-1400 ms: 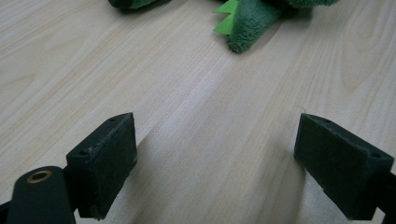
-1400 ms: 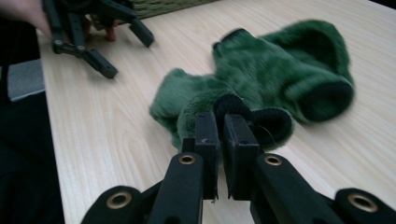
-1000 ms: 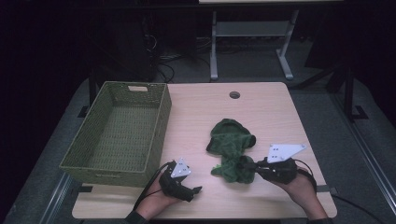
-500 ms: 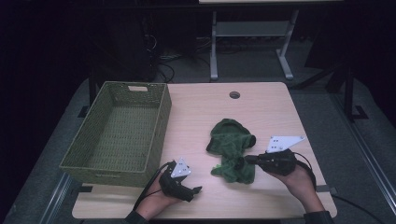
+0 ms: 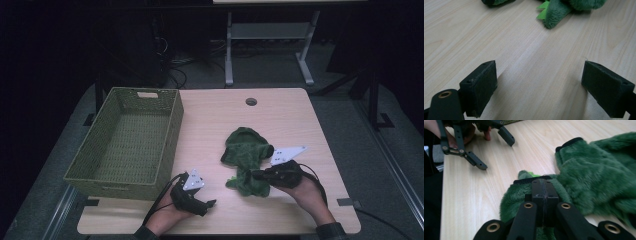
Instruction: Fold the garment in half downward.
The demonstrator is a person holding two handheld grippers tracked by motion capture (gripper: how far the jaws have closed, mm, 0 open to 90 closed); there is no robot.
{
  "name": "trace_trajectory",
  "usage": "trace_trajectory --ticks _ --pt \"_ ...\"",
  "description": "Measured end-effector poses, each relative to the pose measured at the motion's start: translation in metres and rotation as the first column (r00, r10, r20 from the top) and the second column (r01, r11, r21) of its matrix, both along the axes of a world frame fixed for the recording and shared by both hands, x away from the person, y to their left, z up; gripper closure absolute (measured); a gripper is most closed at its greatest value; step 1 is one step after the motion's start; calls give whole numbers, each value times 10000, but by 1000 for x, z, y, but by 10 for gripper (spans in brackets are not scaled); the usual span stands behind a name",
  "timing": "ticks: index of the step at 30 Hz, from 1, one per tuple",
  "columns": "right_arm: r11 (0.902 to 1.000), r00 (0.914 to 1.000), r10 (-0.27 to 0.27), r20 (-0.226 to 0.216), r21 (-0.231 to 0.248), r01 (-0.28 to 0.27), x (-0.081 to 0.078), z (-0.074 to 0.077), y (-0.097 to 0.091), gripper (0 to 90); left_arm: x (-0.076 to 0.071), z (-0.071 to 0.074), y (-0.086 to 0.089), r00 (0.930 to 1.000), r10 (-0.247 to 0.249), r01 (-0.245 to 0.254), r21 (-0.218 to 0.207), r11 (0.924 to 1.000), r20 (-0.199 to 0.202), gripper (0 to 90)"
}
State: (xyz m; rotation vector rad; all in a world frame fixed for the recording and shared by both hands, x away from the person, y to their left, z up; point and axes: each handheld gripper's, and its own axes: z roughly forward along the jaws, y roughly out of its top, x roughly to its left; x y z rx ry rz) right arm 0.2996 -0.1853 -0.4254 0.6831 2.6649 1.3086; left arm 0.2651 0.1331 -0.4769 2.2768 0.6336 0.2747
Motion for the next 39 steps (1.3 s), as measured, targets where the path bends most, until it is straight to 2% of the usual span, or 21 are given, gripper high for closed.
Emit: trace_trajectory --ticks 4,7,9,13,14,18,21,24,27,29,34,37,39 --pt "9996 9998 41 -177 -293 -47 10 -9 13 897 0 0 0 10000 -1 1 -1 10000 8 124" --pt "9953 9991 -206 -377 -951 169 15 -18 19 899 0 0 0 10000 2 -2 -2 10000 5 124" --pt "9890 9984 -326 -472 -1455 254 19 -25 22 900 0 0 0 10000 22 -22 -32 10000 -44 124" --pt "9833 9981 -377 -485 -1798 284 21 -30 27 900 0 0 0 10000 20 -20 -25 10000 -41 124" --pt "9841 9969 -490 -608 -1737 378 19 -30 29 900 0 0 0 10000 20 -20 -24 10000 -41 124" --pt "9822 9966 -567 -603 -1825 449 19 -31 30 900 0 0 0 10000 18 -18 -25 10000 -30 124" --pt "9851 9963 -621 -588 -1640 518 18 -30 27 876 0 0 0 10000 16 -16 -26 10000 -29 124" --pt "9919 9943 -853 -647 -1002 785 19 -24 18 735 0 0 -1 9999 123 -123 -53 9999 -37 125" --pt "9941 9927 -1004 -675 -483 972 19 -17 8 650 1 0 -2 9998 215 -215 -21 9998 -13 124" --pt "9935 9918 -1115 -630 -289 1099 19 -14 4 624 0 0 -3 9996 299 -299 -26 9996 2 123" --pt "9912 9906 -1307 -401 -270 1297 18 -11 1 545 1 1 -3 9996 294 -294 28 9996 -44 126" --pt "9888 9884 -1486 -303 -191 1481 18 -8 -2 499 5 3 -6 9991 350 -345 220 9992 -229 131" --pt "9872 9870 -1597 -179 23 1598 19 -6 -5 480 8 5 -7 9986 328 -322 151 9994 -424 135"
